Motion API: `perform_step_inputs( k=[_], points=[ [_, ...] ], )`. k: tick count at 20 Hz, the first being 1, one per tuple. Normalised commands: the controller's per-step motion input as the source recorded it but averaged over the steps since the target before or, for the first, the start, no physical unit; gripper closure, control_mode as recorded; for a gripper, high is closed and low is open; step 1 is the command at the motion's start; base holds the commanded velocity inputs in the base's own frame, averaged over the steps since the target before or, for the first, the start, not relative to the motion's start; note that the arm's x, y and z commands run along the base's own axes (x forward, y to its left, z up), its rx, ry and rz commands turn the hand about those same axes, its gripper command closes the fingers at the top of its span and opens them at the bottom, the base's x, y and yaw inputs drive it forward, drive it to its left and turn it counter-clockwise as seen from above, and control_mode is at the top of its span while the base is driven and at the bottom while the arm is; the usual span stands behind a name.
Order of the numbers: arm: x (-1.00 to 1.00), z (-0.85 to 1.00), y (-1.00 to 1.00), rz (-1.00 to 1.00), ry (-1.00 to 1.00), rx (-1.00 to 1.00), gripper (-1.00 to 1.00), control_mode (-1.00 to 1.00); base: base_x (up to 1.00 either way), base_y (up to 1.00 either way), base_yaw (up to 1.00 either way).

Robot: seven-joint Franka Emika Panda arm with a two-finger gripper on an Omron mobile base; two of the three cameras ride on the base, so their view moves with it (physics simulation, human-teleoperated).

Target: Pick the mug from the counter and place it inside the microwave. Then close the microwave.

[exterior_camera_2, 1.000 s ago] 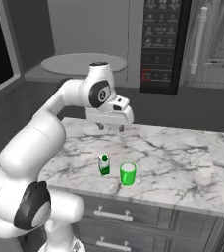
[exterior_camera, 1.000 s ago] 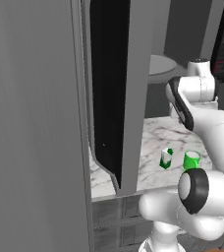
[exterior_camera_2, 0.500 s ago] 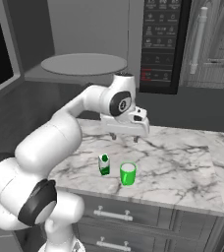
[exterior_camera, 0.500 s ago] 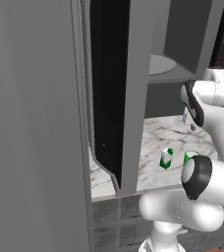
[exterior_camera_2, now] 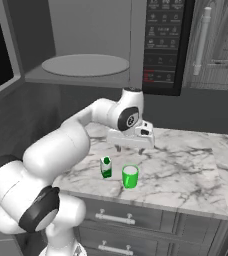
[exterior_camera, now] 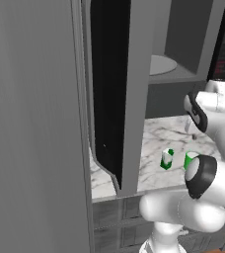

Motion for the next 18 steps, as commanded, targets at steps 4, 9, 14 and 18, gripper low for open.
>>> perform_step_inputs(
  k=[4, 9, 14, 18],
  points=[
    [0.0, -0.17, 0.0, 0.08, -0.03, 0.0, -1.0, -1.0, 0.0, 0.0, 0.0],
    [-0.01, -0.23, 0.0, 0.08, -0.17, 0.0, -1.0, -1.0, 0.0, 0.0, 0.0],
    [-0.02, -0.28, 0.0, 0.04, -0.26, 0.0, -1.0, -1.0, 0.0, 0.0, 0.0],
    [0.0, -0.21, 0.0, 0.0, -0.17, 0.0, -1.0, -1.0, 0.0, 0.0, 0.0]
  ],
)
